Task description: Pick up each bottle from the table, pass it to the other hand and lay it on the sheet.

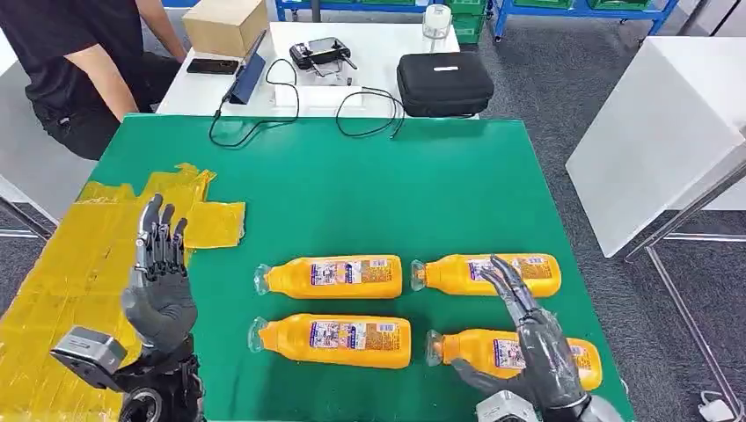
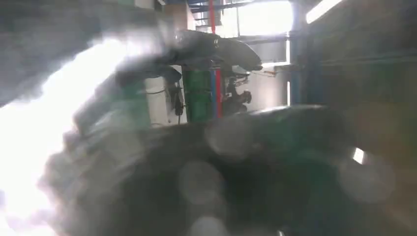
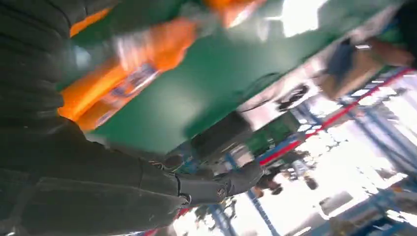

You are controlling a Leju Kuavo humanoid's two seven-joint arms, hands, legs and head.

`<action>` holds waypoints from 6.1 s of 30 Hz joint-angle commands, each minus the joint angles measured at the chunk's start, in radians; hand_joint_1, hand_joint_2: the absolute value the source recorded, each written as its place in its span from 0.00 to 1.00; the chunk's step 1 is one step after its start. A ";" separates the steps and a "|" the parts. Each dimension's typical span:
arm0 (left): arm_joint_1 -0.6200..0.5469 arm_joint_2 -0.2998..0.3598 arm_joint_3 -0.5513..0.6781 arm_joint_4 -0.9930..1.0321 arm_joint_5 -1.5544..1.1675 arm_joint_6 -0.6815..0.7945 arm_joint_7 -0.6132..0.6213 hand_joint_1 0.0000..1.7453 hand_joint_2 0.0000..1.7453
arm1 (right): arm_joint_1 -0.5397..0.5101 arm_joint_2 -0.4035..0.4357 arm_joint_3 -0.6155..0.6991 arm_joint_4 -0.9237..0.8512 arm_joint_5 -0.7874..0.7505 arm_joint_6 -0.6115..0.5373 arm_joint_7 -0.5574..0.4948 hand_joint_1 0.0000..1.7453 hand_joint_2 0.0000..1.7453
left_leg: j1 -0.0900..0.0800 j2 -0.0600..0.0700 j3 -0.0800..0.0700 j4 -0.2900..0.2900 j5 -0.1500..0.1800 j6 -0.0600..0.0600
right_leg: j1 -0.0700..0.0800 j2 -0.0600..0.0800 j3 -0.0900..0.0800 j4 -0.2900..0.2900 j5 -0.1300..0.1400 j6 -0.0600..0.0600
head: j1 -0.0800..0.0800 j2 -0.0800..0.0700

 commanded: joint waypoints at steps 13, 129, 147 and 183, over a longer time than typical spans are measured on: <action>0.007 -0.024 0.100 0.010 0.048 -0.037 -0.010 0.00 0.00 | 0.274 -0.273 -0.375 -0.027 -0.149 0.246 0.146 0.00 1.00 | -0.002 -0.002 0.001 0.000 -0.001 0.000 | -0.002 -0.003 0.001 0.001 -0.001 0.000 | 0.000 0.000; -0.058 0.022 -0.114 0.080 0.535 -0.355 0.379 0.00 1.00 | -0.548 0.254 0.123 0.421 -0.277 0.126 0.042 1.00 1.00 | -0.001 0.012 -0.009 -0.003 0.014 0.002 | -0.001 0.009 -0.013 -0.003 0.017 0.001 | 0.000 0.000; -0.077 0.023 -0.103 0.096 0.527 -0.330 0.356 0.00 1.00 | -0.745 0.364 0.349 0.627 -0.106 0.125 0.181 1.00 1.00 | -0.001 0.008 -0.019 -0.001 0.020 0.003 | -0.002 0.006 -0.021 0.000 0.021 0.002 | 0.000 0.000; -0.101 -0.043 -0.044 0.088 0.599 -0.289 0.372 0.00 1.00 | -0.863 0.473 0.710 0.913 0.180 0.182 0.305 1.00 1.00 | 0.000 0.005 -0.020 -0.001 0.020 0.001 | -0.001 0.003 -0.022 0.001 0.019 0.001 | 0.000 0.000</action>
